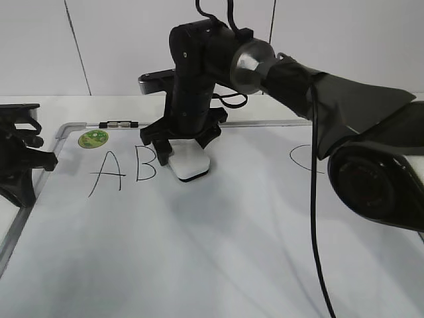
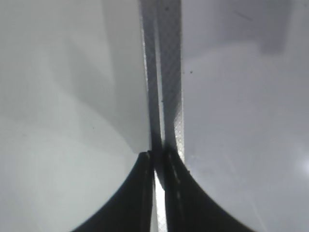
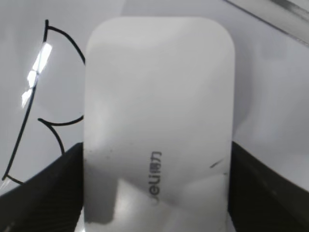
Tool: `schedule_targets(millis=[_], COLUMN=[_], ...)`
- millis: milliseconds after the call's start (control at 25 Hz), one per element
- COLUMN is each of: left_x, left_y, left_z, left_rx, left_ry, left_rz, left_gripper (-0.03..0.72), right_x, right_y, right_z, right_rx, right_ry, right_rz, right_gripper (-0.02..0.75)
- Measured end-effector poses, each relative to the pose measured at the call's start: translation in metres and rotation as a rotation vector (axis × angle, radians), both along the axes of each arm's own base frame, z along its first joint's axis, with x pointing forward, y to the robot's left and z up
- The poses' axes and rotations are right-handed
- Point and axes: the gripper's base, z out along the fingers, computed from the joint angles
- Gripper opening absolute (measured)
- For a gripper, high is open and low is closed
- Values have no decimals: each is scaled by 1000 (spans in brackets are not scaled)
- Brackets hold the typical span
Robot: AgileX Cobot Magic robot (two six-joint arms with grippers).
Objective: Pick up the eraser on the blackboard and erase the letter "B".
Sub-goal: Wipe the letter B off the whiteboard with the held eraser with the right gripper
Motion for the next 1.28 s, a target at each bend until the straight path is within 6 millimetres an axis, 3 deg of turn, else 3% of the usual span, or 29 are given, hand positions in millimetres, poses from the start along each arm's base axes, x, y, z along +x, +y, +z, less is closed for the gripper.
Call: schedule_targets(millis=[1280], left_x=[0], left_y=[0], left_z=[0], left_rx=[0], left_ry=[2], left_rz=[0], left_gripper=[20], right_x=[3], right_y=[-1], right_z=[9], right_rx=[-15], right_ry=[-49], right_rz=[3], right_gripper=[596])
